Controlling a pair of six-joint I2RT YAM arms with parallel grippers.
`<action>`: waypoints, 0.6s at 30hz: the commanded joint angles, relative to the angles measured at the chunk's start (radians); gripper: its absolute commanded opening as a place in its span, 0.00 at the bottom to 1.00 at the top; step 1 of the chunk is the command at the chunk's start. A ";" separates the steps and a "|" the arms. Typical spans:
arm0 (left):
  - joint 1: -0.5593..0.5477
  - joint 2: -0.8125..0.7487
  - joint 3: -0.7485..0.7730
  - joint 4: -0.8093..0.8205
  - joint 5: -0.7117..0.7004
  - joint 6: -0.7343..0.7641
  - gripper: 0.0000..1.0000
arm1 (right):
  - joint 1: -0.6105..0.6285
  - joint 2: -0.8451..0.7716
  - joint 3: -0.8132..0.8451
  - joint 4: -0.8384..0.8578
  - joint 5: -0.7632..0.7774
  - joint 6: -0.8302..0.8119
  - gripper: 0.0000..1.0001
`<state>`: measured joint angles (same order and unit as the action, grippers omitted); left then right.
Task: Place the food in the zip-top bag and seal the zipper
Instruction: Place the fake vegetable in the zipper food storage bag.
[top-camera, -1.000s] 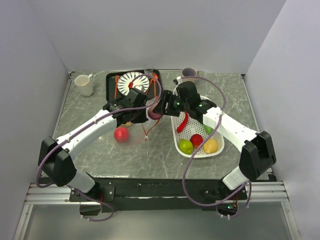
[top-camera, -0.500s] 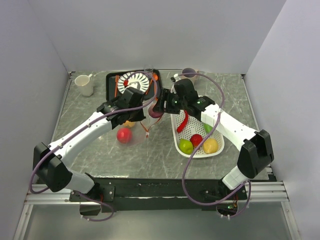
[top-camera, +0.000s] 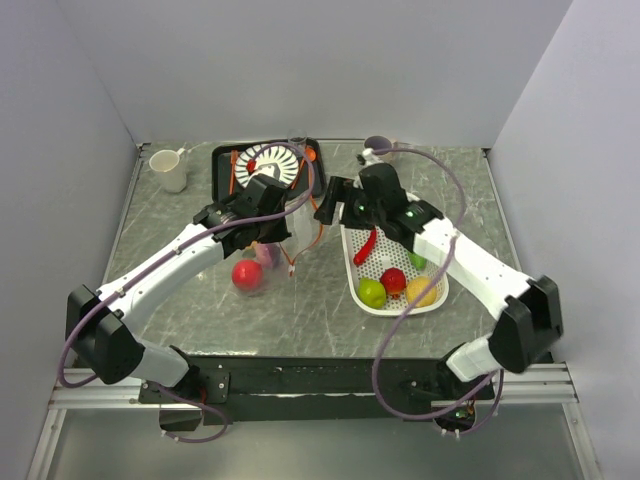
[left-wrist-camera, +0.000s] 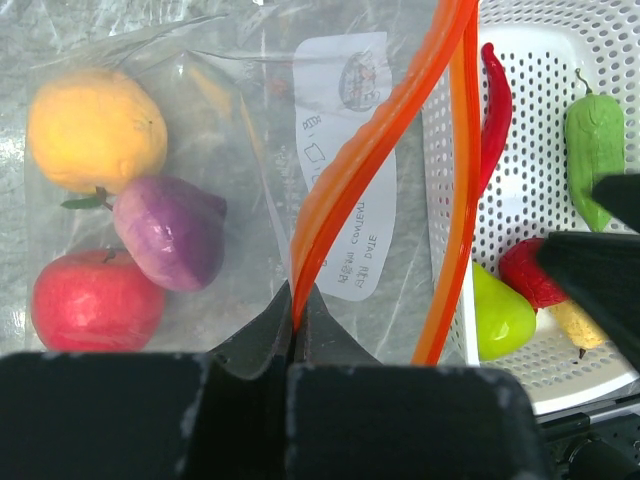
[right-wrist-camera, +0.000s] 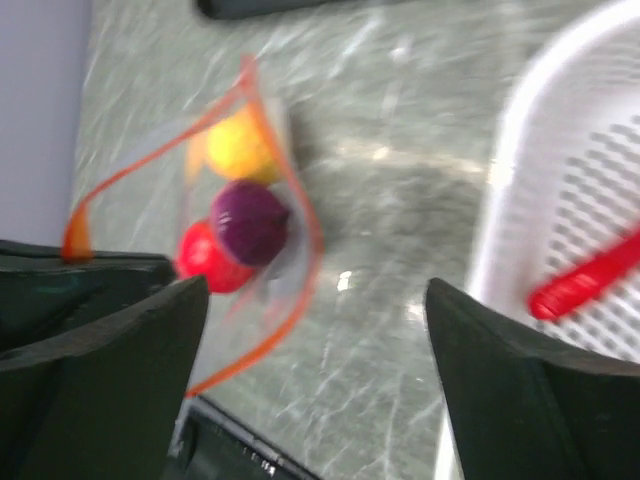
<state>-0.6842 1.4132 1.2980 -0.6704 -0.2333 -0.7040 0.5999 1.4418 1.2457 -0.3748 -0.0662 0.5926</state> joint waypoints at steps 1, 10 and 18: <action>-0.005 -0.010 0.021 0.017 0.000 -0.006 0.01 | -0.029 -0.139 -0.139 0.033 0.255 0.088 1.00; -0.005 -0.002 0.001 0.028 0.011 -0.002 0.01 | -0.210 -0.109 -0.229 -0.081 0.213 0.073 1.00; -0.005 0.004 0.009 0.017 0.009 0.008 0.01 | -0.232 -0.152 -0.316 -0.134 0.247 0.047 1.00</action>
<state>-0.6842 1.4185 1.2964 -0.6697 -0.2314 -0.7006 0.3725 1.3388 0.9802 -0.4835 0.1421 0.6567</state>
